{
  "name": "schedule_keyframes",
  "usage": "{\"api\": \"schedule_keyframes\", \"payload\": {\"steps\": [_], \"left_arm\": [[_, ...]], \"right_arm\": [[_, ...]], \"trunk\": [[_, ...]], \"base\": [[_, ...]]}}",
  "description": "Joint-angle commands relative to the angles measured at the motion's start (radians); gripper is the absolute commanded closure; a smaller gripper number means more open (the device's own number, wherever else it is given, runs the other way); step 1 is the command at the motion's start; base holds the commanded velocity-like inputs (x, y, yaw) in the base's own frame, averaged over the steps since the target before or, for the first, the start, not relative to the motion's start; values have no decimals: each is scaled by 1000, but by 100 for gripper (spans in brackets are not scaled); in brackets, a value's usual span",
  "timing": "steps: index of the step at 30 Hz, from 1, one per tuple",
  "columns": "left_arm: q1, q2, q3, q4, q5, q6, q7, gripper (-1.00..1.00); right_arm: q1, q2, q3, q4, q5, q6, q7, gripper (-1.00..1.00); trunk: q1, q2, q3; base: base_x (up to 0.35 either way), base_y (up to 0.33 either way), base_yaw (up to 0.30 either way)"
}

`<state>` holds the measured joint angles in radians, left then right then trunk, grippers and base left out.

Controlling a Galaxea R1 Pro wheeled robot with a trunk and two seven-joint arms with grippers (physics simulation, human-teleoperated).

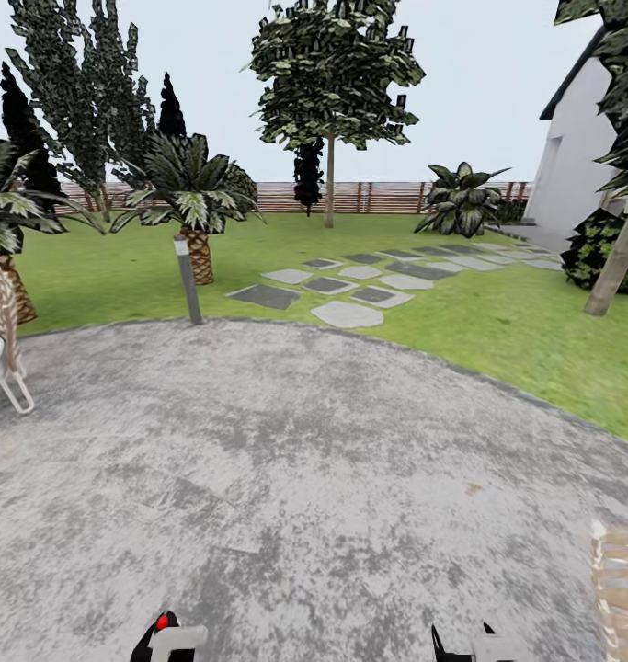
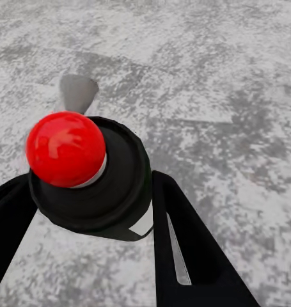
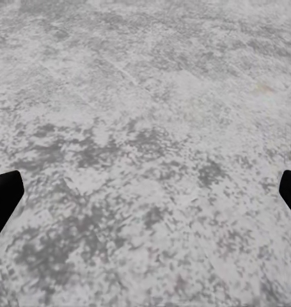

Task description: In the garden, pick up the pesticide atomizer on the floor and spray pesticide onto both trees until each tree trunk is fully covered.

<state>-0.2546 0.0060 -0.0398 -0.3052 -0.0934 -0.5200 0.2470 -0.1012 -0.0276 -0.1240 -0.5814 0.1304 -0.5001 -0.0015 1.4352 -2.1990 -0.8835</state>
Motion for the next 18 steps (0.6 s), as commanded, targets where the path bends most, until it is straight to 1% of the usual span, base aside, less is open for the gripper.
{"api": "schedule_keyframes", "payload": {"steps": [1, 18], "left_arm": [[0, 0, 0, 0, 0, 0, 0, 100], [0, -1, 0, 0, 0, 0, 0, 100]], "right_arm": [[0, 0, 0, 0, 0, 0, 0, -100], [0, 0, 0, 2, 0, 0, 0, -100]], "trunk": [[0, 0, 0], [0, 0, 0]], "base": [[339, 0, 2], [339, 0, 0]]}}
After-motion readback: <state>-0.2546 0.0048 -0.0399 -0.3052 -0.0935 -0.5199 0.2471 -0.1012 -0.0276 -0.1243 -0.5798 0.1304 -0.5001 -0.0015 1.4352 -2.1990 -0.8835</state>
